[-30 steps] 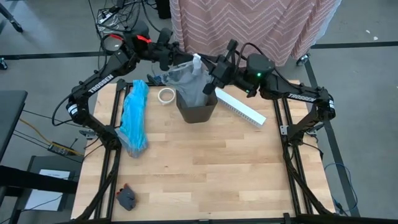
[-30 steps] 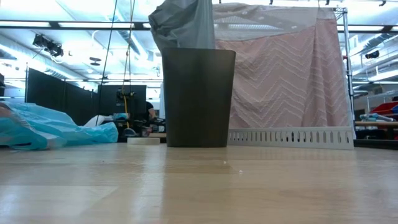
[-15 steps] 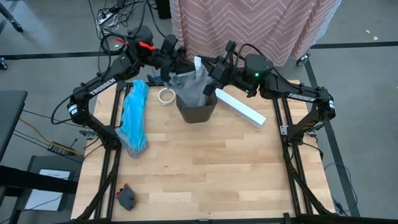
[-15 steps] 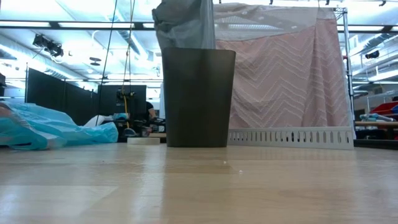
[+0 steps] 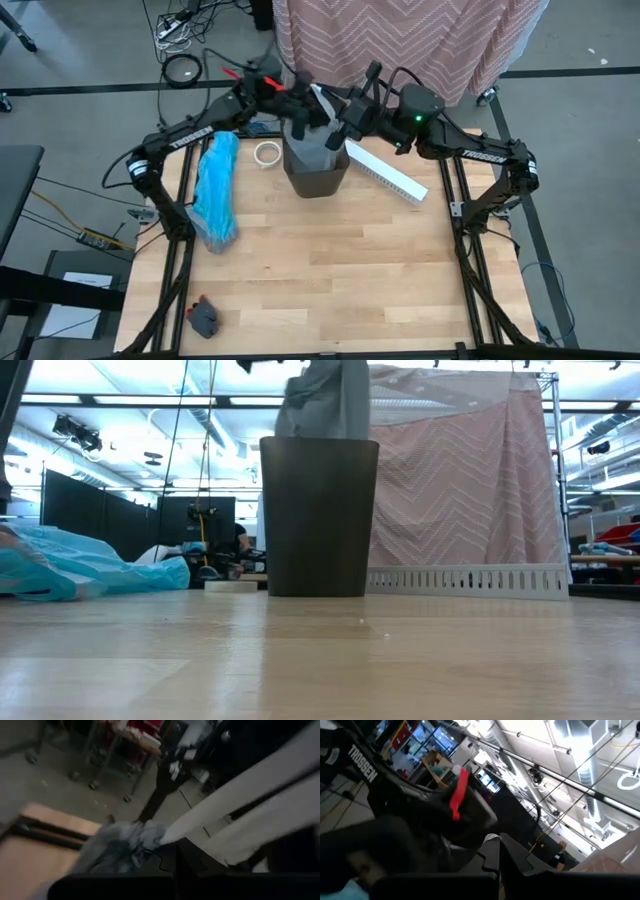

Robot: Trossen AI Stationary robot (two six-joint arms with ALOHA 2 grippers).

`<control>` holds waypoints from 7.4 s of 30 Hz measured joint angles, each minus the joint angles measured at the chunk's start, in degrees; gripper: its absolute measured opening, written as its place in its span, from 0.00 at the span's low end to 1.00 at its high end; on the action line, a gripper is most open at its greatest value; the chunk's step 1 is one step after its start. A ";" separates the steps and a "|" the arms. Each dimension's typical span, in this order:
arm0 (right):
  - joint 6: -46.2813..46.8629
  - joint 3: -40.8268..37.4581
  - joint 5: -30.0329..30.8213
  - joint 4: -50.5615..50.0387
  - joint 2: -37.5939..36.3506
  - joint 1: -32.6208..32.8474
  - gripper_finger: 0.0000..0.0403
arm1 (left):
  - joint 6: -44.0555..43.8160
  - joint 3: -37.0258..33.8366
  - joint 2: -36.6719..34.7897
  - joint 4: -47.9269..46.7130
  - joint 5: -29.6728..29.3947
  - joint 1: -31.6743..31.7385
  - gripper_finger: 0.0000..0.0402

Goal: Place trash/remove bag and relplace
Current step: Remove the trash bag from the trash bin

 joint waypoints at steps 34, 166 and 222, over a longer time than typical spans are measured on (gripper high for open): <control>-8.99 -0.10 3.40 3.51 -1.59 0.11 0.00 | -0.56 -0.17 3.37 -8.55 -0.36 -1.28 0.00; 24.39 -9.42 67.24 19.11 -1.50 60.92 0.00 | -9.70 26.47 28.12 -14.95 14.72 -18.25 0.00; 99.76 -50.19 45.07 12.73 -2.16 59.63 0.56 | 48.80 34.23 24.27 -46.83 -3.98 -16.96 0.20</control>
